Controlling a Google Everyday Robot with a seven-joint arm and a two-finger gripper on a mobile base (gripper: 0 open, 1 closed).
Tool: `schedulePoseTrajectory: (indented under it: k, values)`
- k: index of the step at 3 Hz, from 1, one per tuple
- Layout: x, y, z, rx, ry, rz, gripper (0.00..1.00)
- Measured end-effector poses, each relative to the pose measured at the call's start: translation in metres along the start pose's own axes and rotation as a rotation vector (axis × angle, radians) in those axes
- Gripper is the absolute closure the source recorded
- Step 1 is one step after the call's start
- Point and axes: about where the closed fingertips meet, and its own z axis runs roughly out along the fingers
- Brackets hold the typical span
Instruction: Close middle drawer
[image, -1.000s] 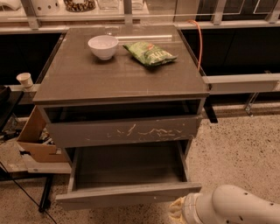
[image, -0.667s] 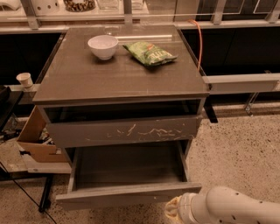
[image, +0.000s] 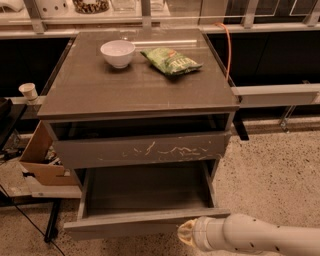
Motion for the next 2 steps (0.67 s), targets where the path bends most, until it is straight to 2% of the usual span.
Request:
schedulePoseTrajectory:
  k: [1, 2]
  values:
    - [-0.003, -0.013, 0.024, 0.045, -0.029, -0.045, 1.0]
    - [-0.005, -0.02, 0.035, 0.07, -0.042, -0.07, 1.0]
